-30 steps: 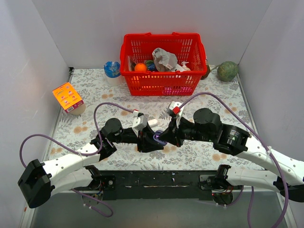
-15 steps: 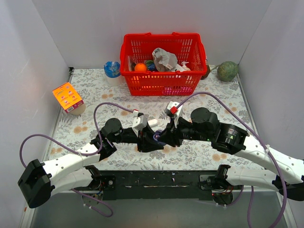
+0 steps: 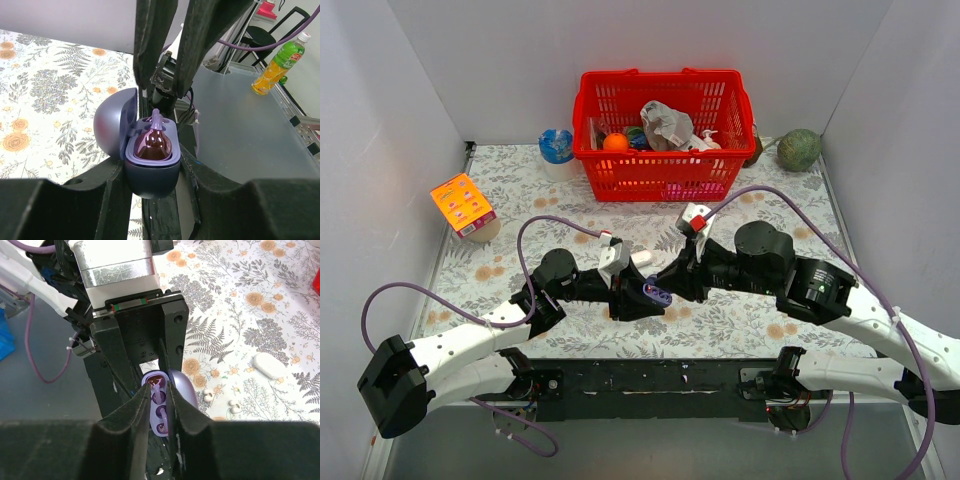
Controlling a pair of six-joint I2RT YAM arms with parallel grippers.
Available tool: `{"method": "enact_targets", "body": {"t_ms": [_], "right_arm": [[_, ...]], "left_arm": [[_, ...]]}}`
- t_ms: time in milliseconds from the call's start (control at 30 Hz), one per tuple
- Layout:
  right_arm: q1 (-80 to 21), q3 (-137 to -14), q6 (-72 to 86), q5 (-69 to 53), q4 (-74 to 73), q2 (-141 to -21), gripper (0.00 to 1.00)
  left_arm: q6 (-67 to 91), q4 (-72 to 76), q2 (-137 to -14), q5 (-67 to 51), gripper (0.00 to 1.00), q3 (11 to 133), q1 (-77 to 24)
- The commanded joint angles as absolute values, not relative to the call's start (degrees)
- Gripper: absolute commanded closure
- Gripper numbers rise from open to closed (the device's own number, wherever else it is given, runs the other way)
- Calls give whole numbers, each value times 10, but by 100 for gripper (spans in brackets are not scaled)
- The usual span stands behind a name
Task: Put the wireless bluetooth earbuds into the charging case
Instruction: Place the earbud in the charging case.
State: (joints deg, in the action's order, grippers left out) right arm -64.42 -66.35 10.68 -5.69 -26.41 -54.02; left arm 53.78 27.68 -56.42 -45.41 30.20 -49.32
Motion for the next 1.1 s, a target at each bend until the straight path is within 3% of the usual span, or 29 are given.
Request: {"method": "enact_targets", "body": {"t_ms": [0, 200, 1067], "right_arm": [[-647, -687, 112, -42, -255, -521, 82], [-647, -671, 119, -57, -253, -518, 99], [-647, -655, 115, -64, -251, -555, 99]], "left_arm": [[529, 288, -548, -441, 100, 314, -496], [522, 286, -544, -432, 100, 318, -496], [526, 300, -546, -433, 100, 321, -497]]}}
